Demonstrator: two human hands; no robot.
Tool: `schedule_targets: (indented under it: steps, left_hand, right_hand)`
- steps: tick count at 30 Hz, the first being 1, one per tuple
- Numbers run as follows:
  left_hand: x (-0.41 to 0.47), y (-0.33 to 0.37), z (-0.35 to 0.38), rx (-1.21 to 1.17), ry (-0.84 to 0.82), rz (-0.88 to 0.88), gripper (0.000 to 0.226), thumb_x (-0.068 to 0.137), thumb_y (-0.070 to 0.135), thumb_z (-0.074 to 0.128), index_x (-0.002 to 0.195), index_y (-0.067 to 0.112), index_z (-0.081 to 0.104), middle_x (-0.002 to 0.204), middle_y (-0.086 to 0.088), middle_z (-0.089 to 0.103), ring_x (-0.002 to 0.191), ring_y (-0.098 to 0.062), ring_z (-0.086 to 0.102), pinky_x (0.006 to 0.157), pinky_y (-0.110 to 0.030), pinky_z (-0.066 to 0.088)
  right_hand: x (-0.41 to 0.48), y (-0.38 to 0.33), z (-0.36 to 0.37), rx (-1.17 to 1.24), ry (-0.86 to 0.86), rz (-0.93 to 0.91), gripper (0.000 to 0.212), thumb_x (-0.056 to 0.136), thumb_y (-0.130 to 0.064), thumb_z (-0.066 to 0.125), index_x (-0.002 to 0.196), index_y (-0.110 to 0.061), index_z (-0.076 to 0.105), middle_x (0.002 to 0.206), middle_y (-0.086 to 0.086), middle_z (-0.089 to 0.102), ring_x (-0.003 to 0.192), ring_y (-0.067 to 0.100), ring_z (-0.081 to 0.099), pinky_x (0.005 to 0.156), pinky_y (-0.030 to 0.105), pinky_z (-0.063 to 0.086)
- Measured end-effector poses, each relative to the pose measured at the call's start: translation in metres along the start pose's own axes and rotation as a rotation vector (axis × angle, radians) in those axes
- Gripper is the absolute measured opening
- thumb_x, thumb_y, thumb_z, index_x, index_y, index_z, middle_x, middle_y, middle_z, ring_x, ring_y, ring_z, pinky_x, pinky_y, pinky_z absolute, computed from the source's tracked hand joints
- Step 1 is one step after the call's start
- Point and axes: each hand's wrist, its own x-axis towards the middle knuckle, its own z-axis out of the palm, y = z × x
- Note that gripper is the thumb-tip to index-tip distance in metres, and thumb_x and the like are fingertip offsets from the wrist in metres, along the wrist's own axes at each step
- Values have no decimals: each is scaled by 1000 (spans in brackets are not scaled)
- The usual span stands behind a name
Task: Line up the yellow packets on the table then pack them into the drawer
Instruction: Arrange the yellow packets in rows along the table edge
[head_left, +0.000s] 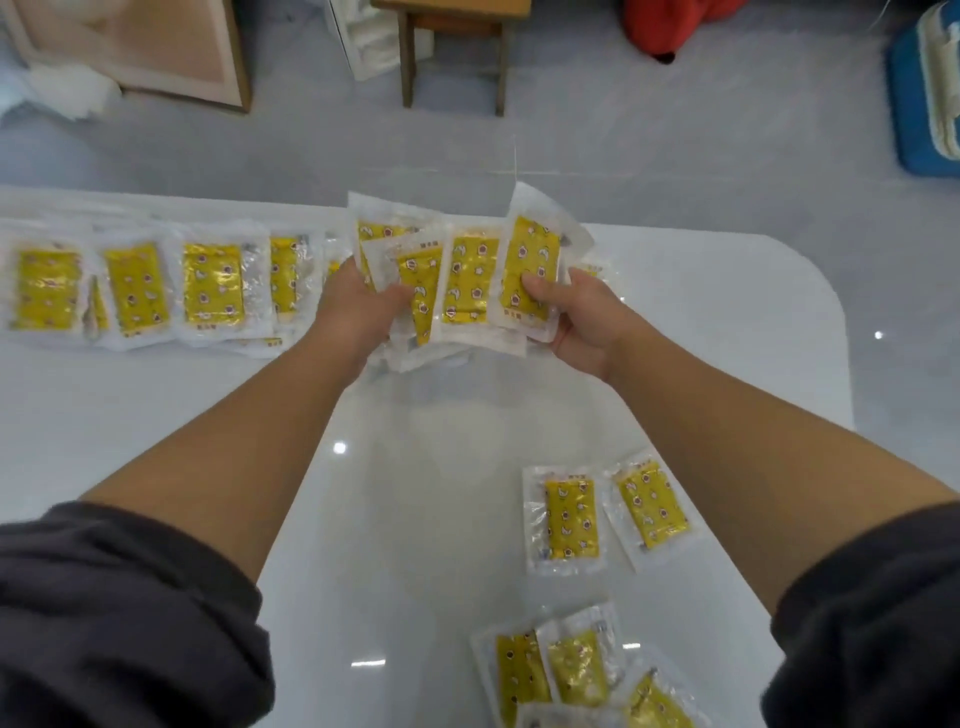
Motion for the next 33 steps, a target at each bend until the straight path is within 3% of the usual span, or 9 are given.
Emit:
schedule_targets:
  steps: [7, 10, 14, 17, 19, 23, 26, 29, 33]
  left_hand:
    - [35, -9, -5, 229, 169, -34, 44, 82, 34, 73, 119, 11, 63, 113, -7, 67, 104, -27, 64, 91, -43, 53]
    - [37, -10, -4, 247, 182, -12, 41, 89, 41, 63, 115, 10, 65, 110, -7, 67, 101, -27, 64, 87, -38, 52]
    - [37, -10, -14, 274, 235, -5, 47, 93, 45, 53, 113, 4, 62, 110, -14, 64, 102, -33, 61, 88, -45, 52]
    - [35, -9, -26, 361, 281, -17, 47, 97, 42, 45, 111, 1, 61, 104, -14, 61, 98, -33, 58, 80, -34, 45]
    - [34, -9, -33, 441, 310, -12, 46, 98, 39, 44, 117, 0, 58, 112, -17, 60, 106, -35, 55, 79, -35, 38]
    - [35, -18, -39, 476, 336, -43, 34, 95, 24, 52, 123, 3, 52, 117, -15, 60, 110, -35, 56, 77, -33, 38]
    - [27, -20, -37, 537, 382, -79, 39, 92, 20, 54, 128, 9, 48, 126, -12, 55, 116, -34, 53, 91, -40, 42]
    - [10, -19, -31, 639, 454, -102, 47, 87, 19, 57, 132, 13, 43, 134, -11, 45, 126, -31, 43, 102, -48, 30]
    - [-33, -33, -11, 659, 429, 45, 43, 85, 19, 58, 126, 15, 47, 127, -8, 48, 120, -29, 46, 97, -45, 31]
  right_hand:
    - [48, 8, 11, -674, 537, -100, 42, 78, -20, 77, 113, -10, 58, 110, 9, 65, 100, 27, 64, 89, 46, 54]
    - [49, 10, 13, -742, 575, -152, 34, 81, -20, 73, 110, -12, 58, 107, 6, 65, 99, 24, 64, 90, 43, 53]
    - [45, 8, 11, -878, 612, -211, 29, 84, -22, 68, 110, -12, 60, 105, 5, 65, 97, 22, 63, 81, 34, 52]
    - [41, 1, 4, -877, 630, -219, 30, 85, -24, 68, 111, -11, 62, 107, 6, 66, 99, 24, 64, 88, 39, 53]
    - [37, -3, -4, -898, 657, -216, 31, 85, -26, 67, 111, -11, 61, 108, 6, 66, 99, 25, 63, 89, 41, 53]
    - [27, -3, -25, -950, 699, -181, 31, 87, -20, 65, 116, -11, 57, 105, 3, 62, 88, 19, 58, 62, 24, 46]
    - [23, 5, -34, -1020, 689, -145, 37, 85, -16, 61, 122, -10, 55, 111, 5, 61, 96, 22, 57, 77, 28, 47]
    - [9, 14, -39, -1097, 681, -147, 29, 86, -20, 59, 114, -15, 55, 102, 4, 53, 92, 22, 51, 73, 24, 40]
    - [-34, 38, -56, -1120, 661, -101, 51, 90, -16, 58, 139, -10, 45, 134, 10, 50, 119, 27, 52, 87, 26, 40]
